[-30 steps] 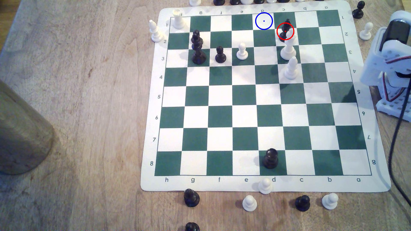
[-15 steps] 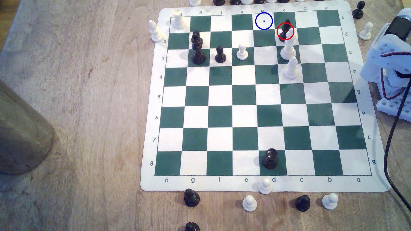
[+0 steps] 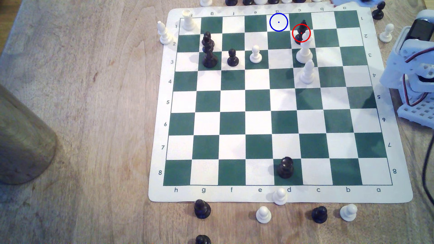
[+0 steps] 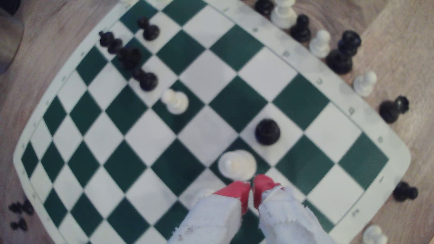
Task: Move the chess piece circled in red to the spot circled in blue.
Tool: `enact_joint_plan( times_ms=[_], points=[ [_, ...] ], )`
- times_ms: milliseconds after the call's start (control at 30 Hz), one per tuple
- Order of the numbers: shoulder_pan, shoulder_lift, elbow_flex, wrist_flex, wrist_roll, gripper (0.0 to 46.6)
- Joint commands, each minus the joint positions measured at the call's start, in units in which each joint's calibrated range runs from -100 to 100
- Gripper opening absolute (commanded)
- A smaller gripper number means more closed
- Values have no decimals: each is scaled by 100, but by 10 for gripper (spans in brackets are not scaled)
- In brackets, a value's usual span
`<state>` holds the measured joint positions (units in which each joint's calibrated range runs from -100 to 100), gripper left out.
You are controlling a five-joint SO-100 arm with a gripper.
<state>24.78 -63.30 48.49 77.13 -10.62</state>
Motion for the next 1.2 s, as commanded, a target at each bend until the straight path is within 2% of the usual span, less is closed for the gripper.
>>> enact_joint_plan(
  times_ms=[0,167,300,433,633,800,1033,1167],
  points=[
    [76,863,-751,-465,-444,72],
    [381,1177,-633,-604,-234,148],
    [537,1636,-615,-694,-107,144],
    [584,2349,-696,-989,-107,124],
    [576,2918,-696,-1481,-151,143],
    [600,3317,-642,-1931,-166,181],
    [592,3631,-606,-2128,-117,129],
    [553,3843,-560,-2250,-117,124]
  ],
)
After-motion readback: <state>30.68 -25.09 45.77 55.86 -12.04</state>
